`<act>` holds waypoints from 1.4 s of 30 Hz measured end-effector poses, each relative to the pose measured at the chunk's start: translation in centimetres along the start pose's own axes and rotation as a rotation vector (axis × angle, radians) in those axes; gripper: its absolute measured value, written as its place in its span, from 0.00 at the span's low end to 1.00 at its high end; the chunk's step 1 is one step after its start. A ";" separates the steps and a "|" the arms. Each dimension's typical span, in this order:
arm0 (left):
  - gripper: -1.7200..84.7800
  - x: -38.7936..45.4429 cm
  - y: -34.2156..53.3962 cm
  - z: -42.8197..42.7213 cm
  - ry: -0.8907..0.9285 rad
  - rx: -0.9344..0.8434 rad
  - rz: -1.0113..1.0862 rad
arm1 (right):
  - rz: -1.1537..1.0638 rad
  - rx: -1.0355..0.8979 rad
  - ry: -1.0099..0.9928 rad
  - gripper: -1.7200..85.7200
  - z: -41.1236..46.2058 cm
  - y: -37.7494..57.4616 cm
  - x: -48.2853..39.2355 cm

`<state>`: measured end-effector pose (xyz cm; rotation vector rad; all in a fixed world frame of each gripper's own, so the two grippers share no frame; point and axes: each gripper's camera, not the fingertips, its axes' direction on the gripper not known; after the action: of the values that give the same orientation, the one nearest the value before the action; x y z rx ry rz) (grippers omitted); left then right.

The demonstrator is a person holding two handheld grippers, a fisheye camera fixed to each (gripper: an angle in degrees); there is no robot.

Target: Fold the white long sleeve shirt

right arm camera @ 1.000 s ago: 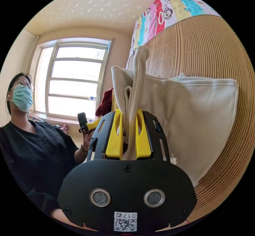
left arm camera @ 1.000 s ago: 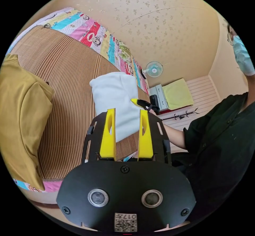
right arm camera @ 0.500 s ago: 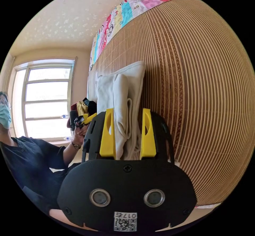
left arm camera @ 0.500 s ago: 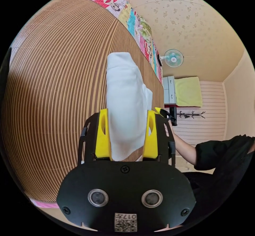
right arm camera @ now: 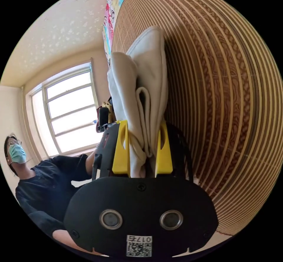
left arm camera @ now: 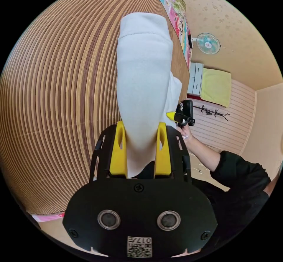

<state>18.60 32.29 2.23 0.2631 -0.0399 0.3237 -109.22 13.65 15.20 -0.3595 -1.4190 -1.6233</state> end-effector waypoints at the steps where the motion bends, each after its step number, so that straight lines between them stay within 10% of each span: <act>1: 0.18 1.2 0.9 -0.6 -0.015 -0.012 0.014 | -0.011 -0.038 0.033 0.16 0.8 1.0 -1.3; 13: 0.18 11.3 15.2 -24.2 -0.263 0.234 0.123 | -0.313 -0.176 -0.074 0.14 13.2 6.7 -25.5; 20: 0.20 7.3 21.5 -34.0 -0.528 0.486 -0.223 | -0.233 -0.280 0.039 0.16 23.5 3.6 -32.3; 31: 0.18 8.0 20.0 -19.1 -0.321 0.749 -0.107 | 0.197 0.000 0.326 0.07 6.0 7.0 -22.1; 42: 0.15 8.9 15.2 -8.6 -0.601 0.663 -0.328 | 0.472 0.358 0.478 0.07 -9.8 15.2 -22.6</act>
<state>22.16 51.22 -1.55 1.0069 -0.4825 -0.0909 -82.12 16.13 5.53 -0.0744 -1.1180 -0.9647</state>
